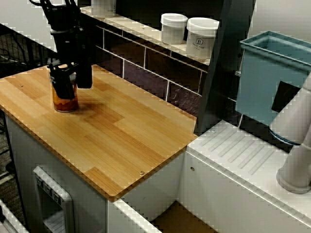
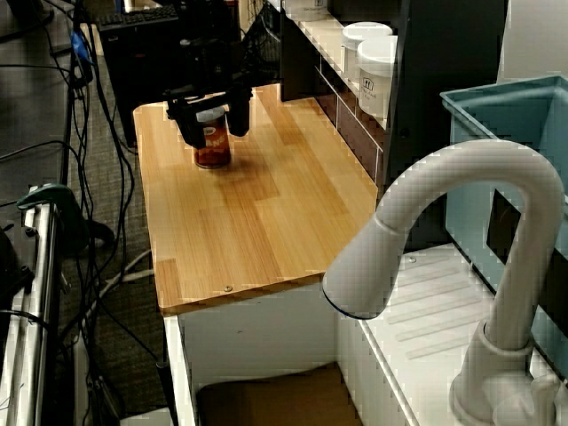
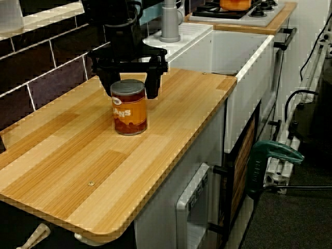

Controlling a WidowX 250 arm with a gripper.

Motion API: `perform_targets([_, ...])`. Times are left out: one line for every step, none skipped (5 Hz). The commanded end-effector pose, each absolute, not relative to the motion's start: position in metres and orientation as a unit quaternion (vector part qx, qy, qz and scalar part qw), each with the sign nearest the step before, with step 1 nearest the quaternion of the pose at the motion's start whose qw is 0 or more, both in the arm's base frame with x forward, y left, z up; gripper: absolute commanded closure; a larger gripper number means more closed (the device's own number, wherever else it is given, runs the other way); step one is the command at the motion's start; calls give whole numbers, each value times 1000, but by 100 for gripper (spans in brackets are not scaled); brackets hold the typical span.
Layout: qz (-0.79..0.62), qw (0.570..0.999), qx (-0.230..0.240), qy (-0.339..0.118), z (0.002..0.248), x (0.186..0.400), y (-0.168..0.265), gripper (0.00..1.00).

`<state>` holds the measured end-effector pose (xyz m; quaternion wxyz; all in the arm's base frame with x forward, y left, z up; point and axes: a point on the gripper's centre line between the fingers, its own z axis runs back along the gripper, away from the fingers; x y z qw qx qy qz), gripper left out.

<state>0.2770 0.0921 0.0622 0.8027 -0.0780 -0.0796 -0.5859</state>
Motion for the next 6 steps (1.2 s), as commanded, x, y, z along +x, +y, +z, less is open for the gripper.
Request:
perform_targets([-622,775,-75,-78,77,275,123,0])
perform_targets([-626,773,-76,-73,75,271,136,0])
perform_targets([-630,770,-81,-66,75,270,150,0])
perform_targets([-624,775,-78,-69,75,267,165,0])
perform_targets([-614,782,-82,-66,75,266,176,0])
perform_targets([-604,788,-94,-71,81,265,172,0])
